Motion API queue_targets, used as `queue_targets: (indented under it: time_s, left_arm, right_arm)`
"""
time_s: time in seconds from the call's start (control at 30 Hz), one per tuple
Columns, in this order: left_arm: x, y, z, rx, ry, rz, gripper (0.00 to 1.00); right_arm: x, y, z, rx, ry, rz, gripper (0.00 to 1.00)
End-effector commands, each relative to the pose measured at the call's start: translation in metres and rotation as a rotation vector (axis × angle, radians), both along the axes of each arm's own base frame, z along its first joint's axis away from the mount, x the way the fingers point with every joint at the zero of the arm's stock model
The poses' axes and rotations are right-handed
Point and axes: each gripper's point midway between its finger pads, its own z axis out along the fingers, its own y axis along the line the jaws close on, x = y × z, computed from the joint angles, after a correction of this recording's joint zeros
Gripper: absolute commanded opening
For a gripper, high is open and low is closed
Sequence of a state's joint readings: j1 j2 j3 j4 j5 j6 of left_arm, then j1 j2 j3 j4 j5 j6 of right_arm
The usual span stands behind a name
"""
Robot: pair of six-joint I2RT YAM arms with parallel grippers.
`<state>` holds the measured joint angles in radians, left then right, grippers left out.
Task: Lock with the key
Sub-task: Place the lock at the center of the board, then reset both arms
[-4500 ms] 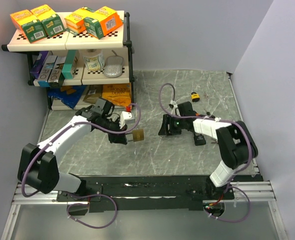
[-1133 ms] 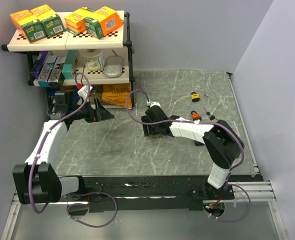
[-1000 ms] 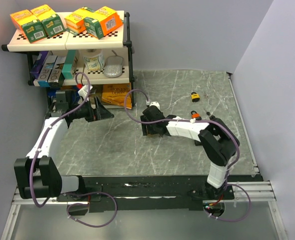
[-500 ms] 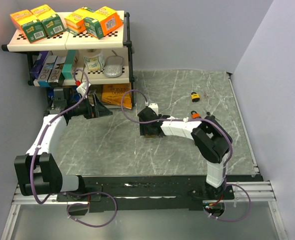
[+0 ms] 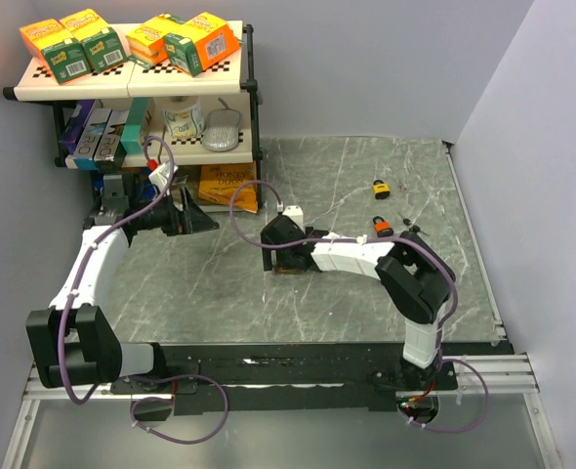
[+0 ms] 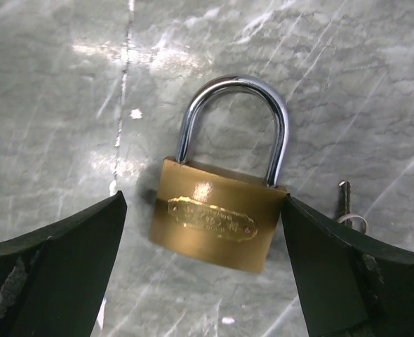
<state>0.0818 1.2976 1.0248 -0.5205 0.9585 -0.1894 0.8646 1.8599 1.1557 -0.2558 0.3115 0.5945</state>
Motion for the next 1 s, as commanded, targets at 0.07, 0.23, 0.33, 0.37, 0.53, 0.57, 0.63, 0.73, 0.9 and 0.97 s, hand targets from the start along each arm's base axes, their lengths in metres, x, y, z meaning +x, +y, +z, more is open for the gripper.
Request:
queue_targets:
  time_s: [0.07,0.23,0.33,0.37,0.53,0.57,0.63,0.73,0.9,0.97]
  left_arm:
    - [-0.008,0.003,0.027,0.035,-0.060,-0.025,0.96]
    - [-0.013,0.018,0.032,0.091,-0.001,-0.018,0.96]
    - [-0.003,0.033,0.034,0.176,-0.011,0.074,0.96]
    - [0.005,0.037,0.040,0.195,-0.041,0.107,0.96]
    - [0.021,0.043,0.060,0.280,-0.141,0.169,0.96]
    - [0.023,0.041,0.058,0.303,-0.154,0.165,0.96]
    - [0.027,0.027,0.046,0.388,-0.173,0.137,0.96]
    - [0.032,0.002,0.037,0.432,-0.202,0.114,0.96]
    - [0.032,-0.017,0.016,0.452,-0.179,0.100,0.96]
    - [0.028,-0.019,0.003,0.475,-0.170,0.096,0.96]
  right_arm:
    - [0.014,0.014,0.106,0.123,-0.212,0.103,0.99]
    - [0.003,-0.023,0.172,0.181,-0.333,0.184,1.00]
    - [-0.006,-0.053,0.201,0.208,-0.411,0.220,1.00]
    - [0.000,-0.073,0.201,0.204,-0.412,0.193,1.00]
    - [-0.009,-0.131,0.228,0.230,-0.474,0.200,1.00]
    - [-0.010,-0.150,0.229,0.221,-0.495,0.171,1.00]
    - [-0.022,-0.163,0.227,0.225,-0.518,0.205,1.00]
    - [-0.034,-0.191,0.221,0.212,-0.567,0.182,1.00]
    - [-0.054,-0.215,0.189,0.188,-0.503,0.152,1.00]
    - [-0.061,-0.218,0.170,0.189,-0.444,0.131,1.00]
